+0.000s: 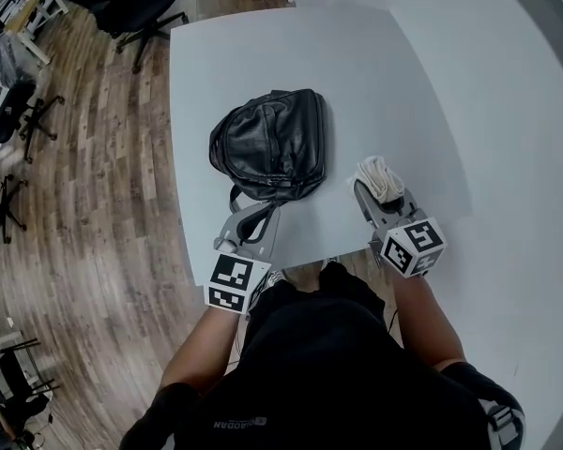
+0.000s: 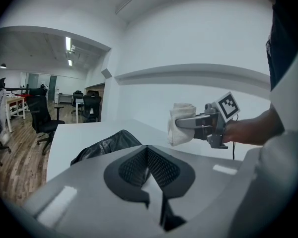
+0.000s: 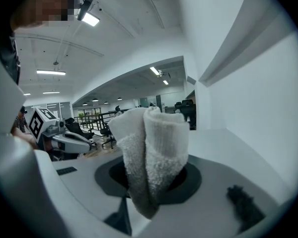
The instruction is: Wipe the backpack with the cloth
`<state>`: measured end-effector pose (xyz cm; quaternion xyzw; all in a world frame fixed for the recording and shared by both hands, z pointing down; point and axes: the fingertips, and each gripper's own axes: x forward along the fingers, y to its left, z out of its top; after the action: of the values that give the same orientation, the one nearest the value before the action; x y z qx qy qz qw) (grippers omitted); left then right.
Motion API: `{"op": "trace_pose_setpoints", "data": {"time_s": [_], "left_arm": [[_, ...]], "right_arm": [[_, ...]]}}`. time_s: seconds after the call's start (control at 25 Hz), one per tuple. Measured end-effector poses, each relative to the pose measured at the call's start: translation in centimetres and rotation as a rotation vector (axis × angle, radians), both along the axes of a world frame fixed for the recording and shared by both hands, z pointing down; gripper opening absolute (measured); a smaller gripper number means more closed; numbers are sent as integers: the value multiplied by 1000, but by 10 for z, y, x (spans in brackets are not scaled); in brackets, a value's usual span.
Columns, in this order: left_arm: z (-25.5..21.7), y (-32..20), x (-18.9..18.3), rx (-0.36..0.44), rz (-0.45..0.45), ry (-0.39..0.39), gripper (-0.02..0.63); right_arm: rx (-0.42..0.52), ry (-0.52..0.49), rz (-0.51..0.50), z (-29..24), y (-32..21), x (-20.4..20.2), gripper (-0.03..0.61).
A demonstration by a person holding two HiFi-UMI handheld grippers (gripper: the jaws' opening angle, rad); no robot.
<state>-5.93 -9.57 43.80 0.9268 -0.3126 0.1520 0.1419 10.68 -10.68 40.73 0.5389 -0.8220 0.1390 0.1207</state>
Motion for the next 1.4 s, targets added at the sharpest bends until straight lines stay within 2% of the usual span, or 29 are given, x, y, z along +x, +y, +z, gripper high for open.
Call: {"op": "trace_pose_setpoints", "data": {"time_s": [0.32, 0.72, 1.0, 1.4], "left_arm": [[0, -5, 26, 25, -29, -7, 6], [1, -13, 53, 44, -116, -24, 6], [15, -25, 54, 45, -203, -96, 6], [20, -41, 66, 36, -293, -127, 6]], "right_arm": [[-26, -10, -22, 17, -18, 26, 109], [-32, -3, -120, 33, -48, 46, 109], [-47, -3, -153, 59, -87, 69, 109], [-57, -28, -181, 88, -155, 91, 109]]}}
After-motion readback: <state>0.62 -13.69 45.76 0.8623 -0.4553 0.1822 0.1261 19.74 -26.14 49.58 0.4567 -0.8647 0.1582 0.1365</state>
